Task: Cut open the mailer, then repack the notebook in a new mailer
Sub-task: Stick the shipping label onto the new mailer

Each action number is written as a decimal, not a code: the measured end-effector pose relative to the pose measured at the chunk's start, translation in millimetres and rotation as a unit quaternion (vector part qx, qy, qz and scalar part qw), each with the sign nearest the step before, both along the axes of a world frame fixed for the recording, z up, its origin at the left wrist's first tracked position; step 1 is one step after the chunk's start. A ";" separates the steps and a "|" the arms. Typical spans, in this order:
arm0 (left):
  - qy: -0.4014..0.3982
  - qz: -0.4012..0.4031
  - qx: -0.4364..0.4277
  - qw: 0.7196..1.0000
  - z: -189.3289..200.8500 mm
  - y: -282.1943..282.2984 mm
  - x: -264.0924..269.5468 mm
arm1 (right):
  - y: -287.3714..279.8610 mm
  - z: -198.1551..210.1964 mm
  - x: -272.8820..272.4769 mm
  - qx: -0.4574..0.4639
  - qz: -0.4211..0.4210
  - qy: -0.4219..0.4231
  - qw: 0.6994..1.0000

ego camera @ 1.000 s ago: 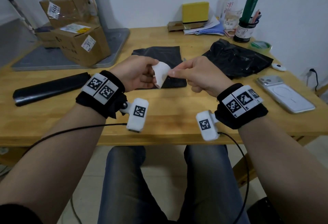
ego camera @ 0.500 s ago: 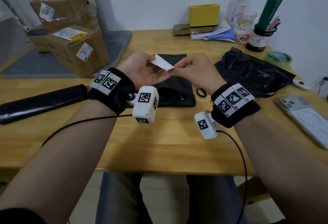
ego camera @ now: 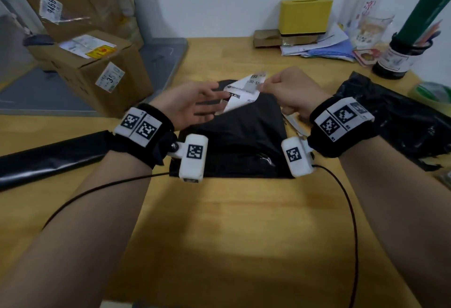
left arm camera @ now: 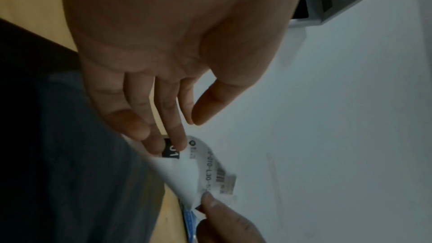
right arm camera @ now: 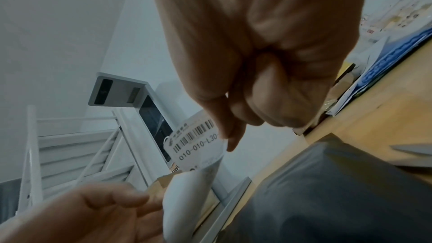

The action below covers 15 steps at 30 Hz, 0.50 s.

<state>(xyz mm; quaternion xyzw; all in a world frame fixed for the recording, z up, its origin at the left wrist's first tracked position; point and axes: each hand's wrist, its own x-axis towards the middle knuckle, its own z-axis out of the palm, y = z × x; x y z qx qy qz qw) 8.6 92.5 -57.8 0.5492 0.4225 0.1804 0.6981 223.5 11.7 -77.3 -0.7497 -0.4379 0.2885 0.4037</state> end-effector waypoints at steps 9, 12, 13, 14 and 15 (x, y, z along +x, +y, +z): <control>0.117 0.033 0.092 0.988 -33.6 35.5 15.6 | 29.7 -3.7 14.0 -0.108 0.076 0.054 0.990; 0.133 0.032 0.133 0.982 -40.4 41.6 16.2 | 35.5 -5.0 16.9 -0.144 0.096 0.060 0.983; 0.143 0.032 0.144 0.979 -41.9 43.4 16.5 | 37.6 -5.4 17.4 -0.153 0.098 0.062 0.981; 0.154 0.030 0.154 0.976 -42.8 45.0 17.4 | 39.9 -6.0 18.1 -0.160 0.098 0.062 0.980; 0.164 0.026 0.162 0.973 -43.6 47.2 18.5 | 42.2 -6.6 18.6 -0.167 0.098 0.061 0.979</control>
